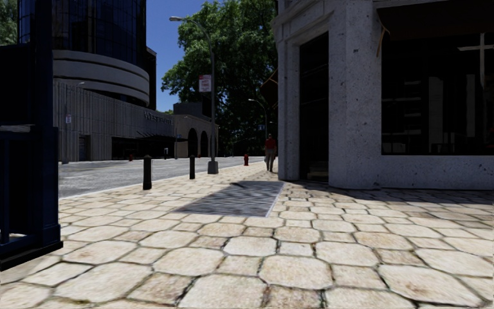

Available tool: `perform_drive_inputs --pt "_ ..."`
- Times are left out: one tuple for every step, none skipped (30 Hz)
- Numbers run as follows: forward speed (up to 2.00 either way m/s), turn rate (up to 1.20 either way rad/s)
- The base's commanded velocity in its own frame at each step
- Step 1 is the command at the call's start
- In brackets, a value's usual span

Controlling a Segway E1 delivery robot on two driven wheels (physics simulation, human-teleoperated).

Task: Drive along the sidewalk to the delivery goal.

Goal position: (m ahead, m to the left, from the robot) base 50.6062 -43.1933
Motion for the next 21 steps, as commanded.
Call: perform_drive_inputs --pt "2.0 0.0" --pt "2.0 0.0" --pt "2.0 0.0" --pt "2.0 0.0" --pt "2.0 0.0" --pt "2.0 0.0" --pt "2.0 0.0" --pt "2.0 0.0" --pt "2.0 0.0" --pt "2.0 0.0" --pt "2.0 0.0" --pt "2.0 0.0" --pt "2.0 0.0" --pt "2.0 0.0" --pt "2.0 0.0" --pt "2.0 0.0" --pt "2.0 0.0" --pt "2.0 0.0" --pt "2.0 0.0" --pt "2.0 0.0" --pt "2.0 0.0"
